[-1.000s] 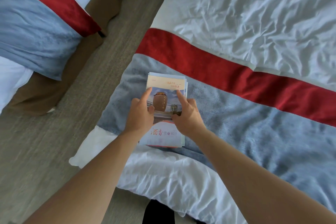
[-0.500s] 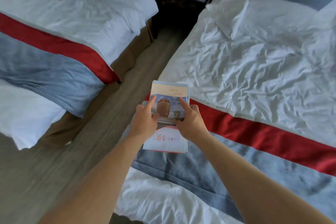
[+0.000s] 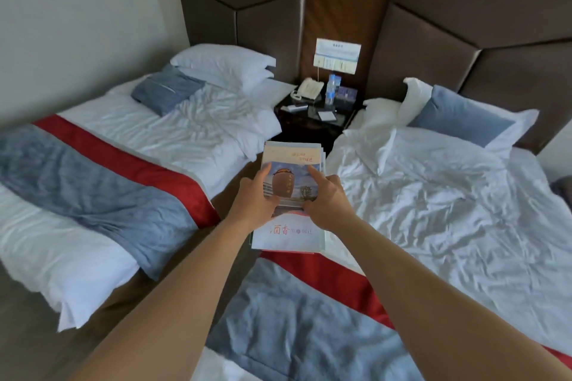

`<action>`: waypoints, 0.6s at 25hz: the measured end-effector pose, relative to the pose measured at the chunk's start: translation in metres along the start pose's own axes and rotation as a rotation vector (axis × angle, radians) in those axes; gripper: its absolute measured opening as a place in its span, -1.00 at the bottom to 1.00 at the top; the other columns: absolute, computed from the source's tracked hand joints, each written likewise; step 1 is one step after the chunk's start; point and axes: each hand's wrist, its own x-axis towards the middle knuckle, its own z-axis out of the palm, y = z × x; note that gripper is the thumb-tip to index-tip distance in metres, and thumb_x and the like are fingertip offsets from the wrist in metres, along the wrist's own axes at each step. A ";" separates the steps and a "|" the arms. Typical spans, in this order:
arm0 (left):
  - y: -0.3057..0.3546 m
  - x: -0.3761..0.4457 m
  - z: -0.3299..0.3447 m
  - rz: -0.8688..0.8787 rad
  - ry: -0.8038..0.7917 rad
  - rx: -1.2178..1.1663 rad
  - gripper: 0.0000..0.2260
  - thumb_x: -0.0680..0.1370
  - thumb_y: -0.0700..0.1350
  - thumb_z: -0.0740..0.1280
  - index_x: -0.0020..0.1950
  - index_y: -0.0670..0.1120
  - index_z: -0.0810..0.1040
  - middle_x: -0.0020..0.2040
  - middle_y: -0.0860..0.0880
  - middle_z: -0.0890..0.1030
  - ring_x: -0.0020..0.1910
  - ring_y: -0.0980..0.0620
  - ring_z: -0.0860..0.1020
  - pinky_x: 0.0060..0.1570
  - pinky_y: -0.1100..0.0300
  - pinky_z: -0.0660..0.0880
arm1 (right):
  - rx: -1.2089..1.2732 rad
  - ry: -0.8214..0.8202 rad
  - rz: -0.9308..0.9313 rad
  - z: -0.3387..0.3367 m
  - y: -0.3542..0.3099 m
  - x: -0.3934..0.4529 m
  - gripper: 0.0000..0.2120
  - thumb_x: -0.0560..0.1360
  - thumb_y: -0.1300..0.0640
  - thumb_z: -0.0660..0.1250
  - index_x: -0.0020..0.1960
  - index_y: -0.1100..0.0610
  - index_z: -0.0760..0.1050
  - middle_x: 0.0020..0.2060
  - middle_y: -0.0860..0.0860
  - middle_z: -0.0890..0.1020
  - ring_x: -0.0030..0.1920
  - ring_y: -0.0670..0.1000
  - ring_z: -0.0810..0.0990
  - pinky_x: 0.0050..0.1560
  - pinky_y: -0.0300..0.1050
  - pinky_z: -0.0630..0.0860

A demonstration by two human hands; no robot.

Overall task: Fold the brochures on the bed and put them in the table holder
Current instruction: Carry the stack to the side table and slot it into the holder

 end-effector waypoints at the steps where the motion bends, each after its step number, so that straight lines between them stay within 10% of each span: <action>1: 0.005 0.004 -0.008 0.019 0.005 -0.019 -0.27 0.53 -0.09 0.42 0.61 0.09 0.13 0.24 -0.21 0.42 0.00 -0.07 0.55 -0.10 0.12 0.55 | -0.002 0.017 -0.011 -0.005 -0.009 0.002 -0.23 0.49 0.27 0.31 0.62 0.00 0.09 0.28 0.17 0.33 0.15 0.21 0.52 0.12 0.07 0.58; 15: 0.136 0.028 0.039 0.317 -0.186 -0.014 -0.36 0.57 0.08 0.35 0.58 0.19 0.12 0.18 -0.08 0.39 -0.10 0.07 0.52 -0.29 0.30 0.43 | -0.061 0.309 0.247 -0.119 0.027 -0.044 -0.23 0.50 0.22 0.35 0.61 -0.03 0.09 0.26 0.15 0.35 0.07 0.15 0.50 0.03 -0.11 0.51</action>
